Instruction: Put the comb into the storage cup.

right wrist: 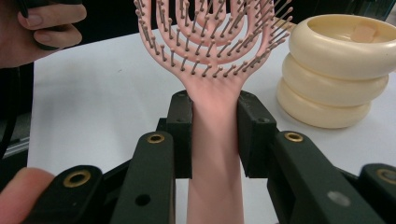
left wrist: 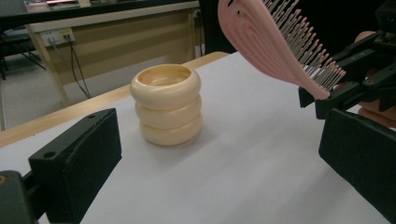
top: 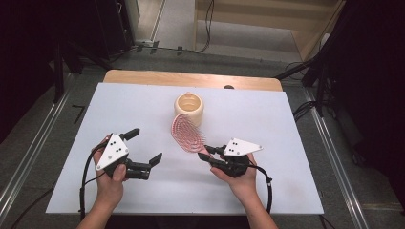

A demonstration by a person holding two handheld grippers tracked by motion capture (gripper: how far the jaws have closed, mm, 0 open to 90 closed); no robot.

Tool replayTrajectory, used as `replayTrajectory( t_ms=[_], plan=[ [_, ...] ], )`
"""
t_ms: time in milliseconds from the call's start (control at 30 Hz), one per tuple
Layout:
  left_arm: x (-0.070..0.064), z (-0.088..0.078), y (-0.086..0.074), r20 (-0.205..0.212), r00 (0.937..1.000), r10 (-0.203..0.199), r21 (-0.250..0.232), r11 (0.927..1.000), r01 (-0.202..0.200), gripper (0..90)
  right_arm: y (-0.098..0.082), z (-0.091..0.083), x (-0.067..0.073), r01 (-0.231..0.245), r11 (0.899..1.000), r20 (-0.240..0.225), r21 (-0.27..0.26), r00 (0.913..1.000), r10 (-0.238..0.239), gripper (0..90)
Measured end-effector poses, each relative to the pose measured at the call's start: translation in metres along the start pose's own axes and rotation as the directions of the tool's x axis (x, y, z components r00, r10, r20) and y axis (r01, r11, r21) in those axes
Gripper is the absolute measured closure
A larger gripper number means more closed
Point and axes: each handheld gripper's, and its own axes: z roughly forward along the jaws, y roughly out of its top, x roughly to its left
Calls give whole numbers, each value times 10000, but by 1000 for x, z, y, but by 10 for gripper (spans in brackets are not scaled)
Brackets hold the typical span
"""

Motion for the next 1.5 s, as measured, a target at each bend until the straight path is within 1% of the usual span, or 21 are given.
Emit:
replayTrajectory(
  t_ms=[200,300,467,533,567,700,967,1067,1233,1333,1467,1500],
  plan=[
    [-6,7,4,190,9998,-40,-45,10000,41,0,-1,0,0,-42,9999,13,-95,10000,42,677],
    [-9,11,7,289,9996,8,-41,10000,-6,0,-1,0,1,-34,9999,61,-119,10000,35,676],
    [-13,16,11,426,9991,-75,-135,9999,81,0,-1,0,0,-84,9998,145,-186,9999,87,677],
    [-15,19,12,534,9985,-109,-133,9998,116,0,-1,0,0,-68,9998,162,-205,9998,72,676],
    [-16,21,13,666,9977,-128,-175,9997,140,0,-1,-1,0,-65,9998,184,-212,9998,69,677],
    [-19,25,15,781,9968,-171,-202,9996,188,0,-2,-1,0,-111,9996,211,-256,9997,116,677],
    [-23,33,18,1016,9932,-573,-374,9974,614,0,-3,2,2,-123,9995,247,-278,9996,129,676],
    [-25,36,19,1052,9922,-666,-389,9967,710,0,-3,3,2,-96,9994,283,-318,9995,105,676],
    [-29,41,20,1041,9909,-857,-307,9955,894,0,-3,3,3,-67,9993,339,-357,9994,79,676],
    [-31,43,20,931,9909,-977,-239,9947,1003,0,-3,4,4,-112,9993,351,-344,9993,124,676],
    [-32,46,22,1130,9853,-1280,-357,9905,1327,3,-4,6,6,-5,9994,350,-339,9994,17,676],
    [-32,47,23,1191,9831,-1389,-391,9887,1445,4,-4,7,7,-16,9994,345,-343,9994,28,677]
  ],
)
